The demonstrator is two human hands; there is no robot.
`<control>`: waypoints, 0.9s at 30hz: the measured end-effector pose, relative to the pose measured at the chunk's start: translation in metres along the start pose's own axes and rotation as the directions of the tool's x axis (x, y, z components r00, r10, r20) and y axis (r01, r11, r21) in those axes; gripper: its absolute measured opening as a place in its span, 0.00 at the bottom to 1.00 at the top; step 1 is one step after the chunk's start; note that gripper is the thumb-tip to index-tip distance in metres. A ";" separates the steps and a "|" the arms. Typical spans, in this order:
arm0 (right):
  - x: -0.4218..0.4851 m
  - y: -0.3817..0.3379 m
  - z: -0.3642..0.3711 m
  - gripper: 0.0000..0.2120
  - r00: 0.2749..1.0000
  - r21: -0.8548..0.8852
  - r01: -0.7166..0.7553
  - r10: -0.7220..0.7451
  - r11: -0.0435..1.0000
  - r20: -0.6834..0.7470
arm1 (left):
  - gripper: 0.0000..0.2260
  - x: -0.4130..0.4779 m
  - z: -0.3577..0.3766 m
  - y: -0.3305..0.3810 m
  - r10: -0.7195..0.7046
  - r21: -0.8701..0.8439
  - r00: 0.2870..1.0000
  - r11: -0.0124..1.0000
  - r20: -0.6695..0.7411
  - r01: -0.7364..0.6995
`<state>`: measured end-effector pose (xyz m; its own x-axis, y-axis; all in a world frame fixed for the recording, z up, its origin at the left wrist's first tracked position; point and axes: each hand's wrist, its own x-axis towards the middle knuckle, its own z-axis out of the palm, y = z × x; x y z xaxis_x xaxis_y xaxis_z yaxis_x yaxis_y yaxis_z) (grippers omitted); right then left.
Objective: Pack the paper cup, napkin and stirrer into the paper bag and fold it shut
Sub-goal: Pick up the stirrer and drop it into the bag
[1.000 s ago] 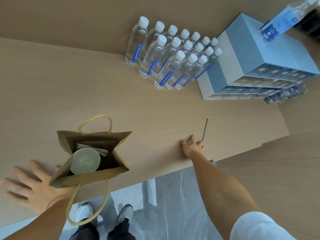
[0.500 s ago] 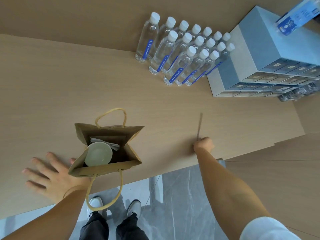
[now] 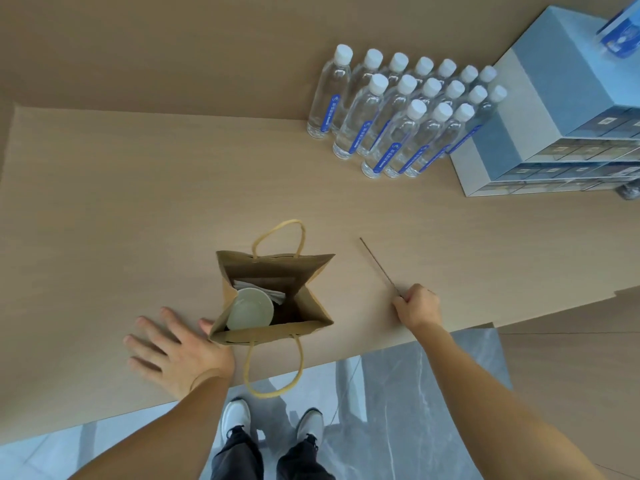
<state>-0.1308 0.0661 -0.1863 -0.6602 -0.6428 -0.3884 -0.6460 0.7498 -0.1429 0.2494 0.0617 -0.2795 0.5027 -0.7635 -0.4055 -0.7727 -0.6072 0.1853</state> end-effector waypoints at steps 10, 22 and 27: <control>-0.098 -0.063 -0.114 0.15 0.965 0.922 0.235 -0.185 0.309 -0.184 | 0.34 -0.017 -0.028 0.012 0.025 -0.072 0.971 0.996 -0.238 -0.044; -0.225 -0.113 -0.227 0.04 0.640 0.569 0.768 -0.407 0.294 -0.652 | 0.33 -0.012 -0.022 0.008 0.058 -0.019 0.955 0.998 -0.292 -0.067; -0.232 -0.140 -0.187 0.05 0.520 0.300 0.854 -0.680 0.425 -0.517 | 0.31 -0.011 -0.020 0.007 0.049 -0.005 0.948 0.999 -0.315 -0.054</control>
<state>0.0414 0.0807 0.0939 -0.1025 -0.9250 0.3659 -0.7234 -0.1832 -0.6657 0.2459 0.0610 -0.2564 0.5605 -0.8229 -0.0934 -0.7965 -0.5665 0.2113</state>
